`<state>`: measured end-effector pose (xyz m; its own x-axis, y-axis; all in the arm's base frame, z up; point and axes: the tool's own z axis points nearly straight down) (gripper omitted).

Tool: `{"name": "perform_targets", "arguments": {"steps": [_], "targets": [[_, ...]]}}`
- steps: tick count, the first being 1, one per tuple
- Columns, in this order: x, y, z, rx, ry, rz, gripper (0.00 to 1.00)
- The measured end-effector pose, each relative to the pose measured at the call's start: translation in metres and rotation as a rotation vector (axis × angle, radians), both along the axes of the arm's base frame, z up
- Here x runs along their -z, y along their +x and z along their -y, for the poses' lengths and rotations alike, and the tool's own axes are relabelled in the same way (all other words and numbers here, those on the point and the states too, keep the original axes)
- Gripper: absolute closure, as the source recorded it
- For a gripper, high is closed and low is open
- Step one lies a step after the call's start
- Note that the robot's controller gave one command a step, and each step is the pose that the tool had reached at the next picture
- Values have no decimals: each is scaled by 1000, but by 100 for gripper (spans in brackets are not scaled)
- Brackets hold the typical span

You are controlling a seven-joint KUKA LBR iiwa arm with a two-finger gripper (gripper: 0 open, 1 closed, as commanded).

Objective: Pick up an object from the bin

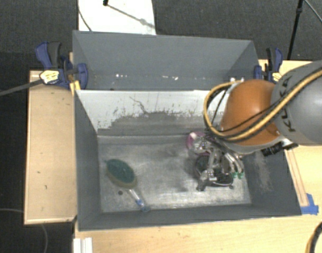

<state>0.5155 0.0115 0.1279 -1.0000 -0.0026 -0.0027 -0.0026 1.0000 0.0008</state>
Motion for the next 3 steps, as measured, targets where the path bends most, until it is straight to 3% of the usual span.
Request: {"name": "perform_targets", "arguments": {"steps": [1, 2, 3], "targets": [[0, 0, 0, 2, 0, 0, 100], [0, 0, 0, 3, 0, 0, 0], [47, 9, 51, -97, 0, -5, 0]]}}
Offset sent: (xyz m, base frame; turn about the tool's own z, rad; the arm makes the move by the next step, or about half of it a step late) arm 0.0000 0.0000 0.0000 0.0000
